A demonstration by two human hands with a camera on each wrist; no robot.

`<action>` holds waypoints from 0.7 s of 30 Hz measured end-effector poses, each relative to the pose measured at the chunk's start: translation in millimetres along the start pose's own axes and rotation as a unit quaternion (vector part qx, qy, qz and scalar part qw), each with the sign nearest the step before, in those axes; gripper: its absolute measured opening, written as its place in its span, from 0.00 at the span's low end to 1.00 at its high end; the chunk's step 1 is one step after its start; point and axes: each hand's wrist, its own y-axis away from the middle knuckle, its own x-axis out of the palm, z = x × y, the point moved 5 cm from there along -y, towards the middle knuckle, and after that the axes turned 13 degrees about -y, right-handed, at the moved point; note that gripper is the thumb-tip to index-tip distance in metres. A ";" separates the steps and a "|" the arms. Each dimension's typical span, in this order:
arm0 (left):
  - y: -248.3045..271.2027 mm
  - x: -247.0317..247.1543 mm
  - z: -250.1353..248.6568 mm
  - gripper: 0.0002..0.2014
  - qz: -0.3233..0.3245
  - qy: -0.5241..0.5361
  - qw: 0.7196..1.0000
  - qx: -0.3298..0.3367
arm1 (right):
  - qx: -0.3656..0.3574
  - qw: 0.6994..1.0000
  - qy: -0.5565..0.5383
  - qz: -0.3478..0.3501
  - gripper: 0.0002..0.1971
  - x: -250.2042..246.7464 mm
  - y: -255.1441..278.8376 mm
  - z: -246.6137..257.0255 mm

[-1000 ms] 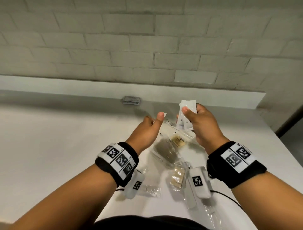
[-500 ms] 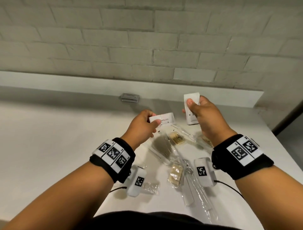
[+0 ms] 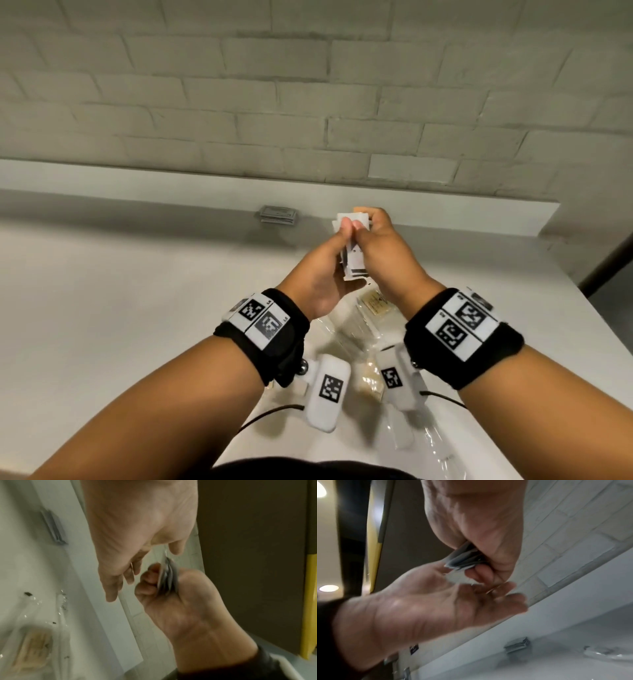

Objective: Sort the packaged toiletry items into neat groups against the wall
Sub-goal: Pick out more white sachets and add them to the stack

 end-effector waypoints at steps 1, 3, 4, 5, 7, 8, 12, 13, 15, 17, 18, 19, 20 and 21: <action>1.3 4.4 -0.1 0.21 -0.005 0.008 1.000 -0.006 | -0.015 1.000 0.016 -0.022 0.12 2.4 0.4 0.6; 2.2 8.8 -2.5 0.17 -0.011 0.002 1.000 -0.005 | -0.043 0.997 0.027 -0.053 0.17 5.7 0.9 0.1; 0.2 7.4 -2.8 0.16 -0.016 -0.005 1.000 -0.001 | -0.052 0.996 0.031 -0.059 0.19 5.4 0.2 -1.3; -1.4 6.5 -3.9 0.16 -0.023 -0.009 1.000 0.000 | -0.055 0.995 0.050 -0.061 0.20 3.8 -1.0 -2.4; -2.2 1.7 -5.7 0.18 -0.048 -0.008 0.999 -0.002 | -0.059 0.992 0.108 -0.039 0.21 -2.4 -3.9 -3.2; -2.4 -1.0 -6.2 0.18 -0.056 -0.011 0.998 -0.001 | -0.060 0.990 0.128 0.001 0.24 -5.3 -4.3 -1.9; -1.3 -4.9 -7.9 0.09 -0.031 -0.040 0.999 -0.011 | -0.056 0.927 0.282 0.240 0.64 -5.7 5.0 10.4; -0.8 -3.1 -8.3 0.07 -0.020 -0.061 0.998 -0.012 | -0.065 0.894 0.354 0.265 0.68 -5.8 5.8 11.5; 0.8 0.6 -6.8 0.10 -0.012 -0.102 0.995 -0.017 | -0.097 0.853 0.437 0.268 0.67 -4.6 5.9 13.4; 0.7 2.0 -4.8 0.11 -0.004 -0.114 0.993 -0.024 | -0.138 0.843 0.461 0.241 0.63 -5.0 5.6 16.7; 0.9 2.1 -4.4 0.11 -0.001 -0.112 0.993 -0.029 | -0.151 0.838 0.469 0.235 0.63 -4.7 6.5 17.5; 1.2 1.9 -5.0 0.11 0.001 -0.106 0.994 -0.034 | -0.156 0.833 0.475 0.237 0.64 -3.7 8.4 18.5; 1.1 1.4 -5.4 0.11 0.001 -0.100 0.994 -0.036 | -0.153 0.830 0.479 0.243 0.65 -3.3 9.5 18.5; 0.3 0.2 -5.3 0.11 -0.001 -0.098 0.994 -0.037 | -0.147 0.829 0.478 0.249 0.66 -2.7 10.7 18.7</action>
